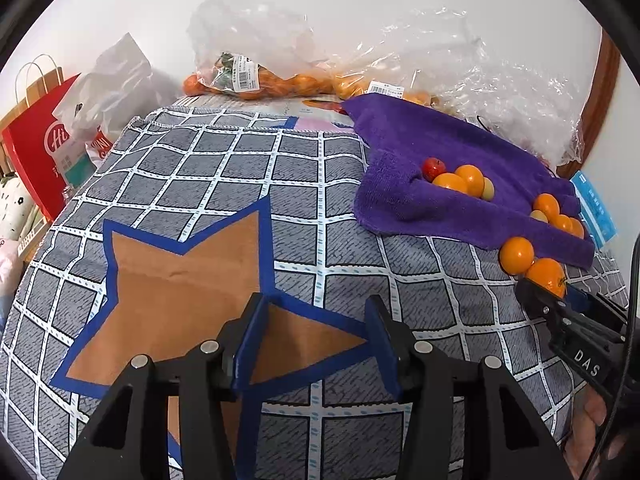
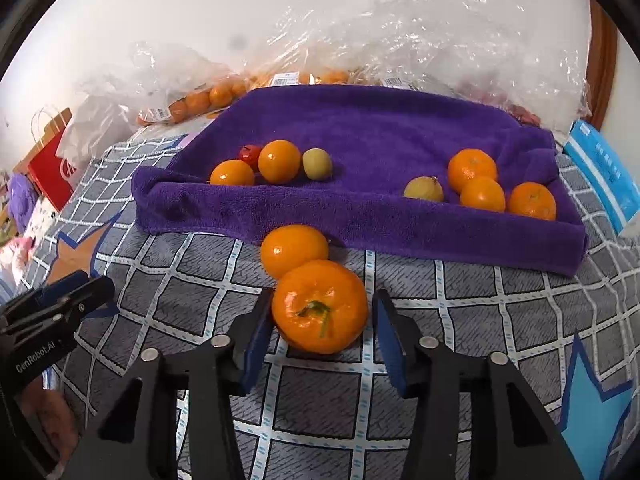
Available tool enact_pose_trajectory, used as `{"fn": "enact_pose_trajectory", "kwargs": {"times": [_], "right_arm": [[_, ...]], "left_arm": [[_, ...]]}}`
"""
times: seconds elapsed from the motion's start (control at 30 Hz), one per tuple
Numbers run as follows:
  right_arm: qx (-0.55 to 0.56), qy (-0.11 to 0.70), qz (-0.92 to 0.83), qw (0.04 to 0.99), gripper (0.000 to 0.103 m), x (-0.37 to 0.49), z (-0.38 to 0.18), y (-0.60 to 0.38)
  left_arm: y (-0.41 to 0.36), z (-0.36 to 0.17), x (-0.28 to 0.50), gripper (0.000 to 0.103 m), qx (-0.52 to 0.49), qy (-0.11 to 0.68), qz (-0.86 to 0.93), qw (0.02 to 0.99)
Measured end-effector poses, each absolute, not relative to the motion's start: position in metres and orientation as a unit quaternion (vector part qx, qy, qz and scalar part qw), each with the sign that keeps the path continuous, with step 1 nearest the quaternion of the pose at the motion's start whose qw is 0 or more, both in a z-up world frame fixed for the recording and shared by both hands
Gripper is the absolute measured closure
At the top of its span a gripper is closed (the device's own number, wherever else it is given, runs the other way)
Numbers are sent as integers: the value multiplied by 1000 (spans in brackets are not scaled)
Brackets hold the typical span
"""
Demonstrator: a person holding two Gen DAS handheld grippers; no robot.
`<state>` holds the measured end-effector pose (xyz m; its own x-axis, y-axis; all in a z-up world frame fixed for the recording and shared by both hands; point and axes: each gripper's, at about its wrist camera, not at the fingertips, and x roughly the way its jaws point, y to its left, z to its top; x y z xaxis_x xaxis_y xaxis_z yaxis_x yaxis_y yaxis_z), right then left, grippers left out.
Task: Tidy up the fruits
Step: 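Grasp a large orange on the bedspread with the right tool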
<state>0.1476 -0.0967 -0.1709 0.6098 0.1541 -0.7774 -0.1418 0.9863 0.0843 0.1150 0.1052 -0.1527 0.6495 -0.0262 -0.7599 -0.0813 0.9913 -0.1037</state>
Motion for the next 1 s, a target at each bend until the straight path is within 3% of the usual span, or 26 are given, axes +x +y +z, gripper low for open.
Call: {"fn": "enact_pose_trajectory", "kwargs": {"times": [0.1,0.73,1.0], "right_arm": [[-7,432,77,899,59,147,-170,-94],[36,410,72,908,60,116,-157,-122],[52,404,49,912,60,94,-154,-160]], "left_arm": [[102,-153,116,49,-57,420,11,905],[102,-139,98,49,-91,436,-21,895],[53,-129,89,49,-27,424,-37,904]]}}
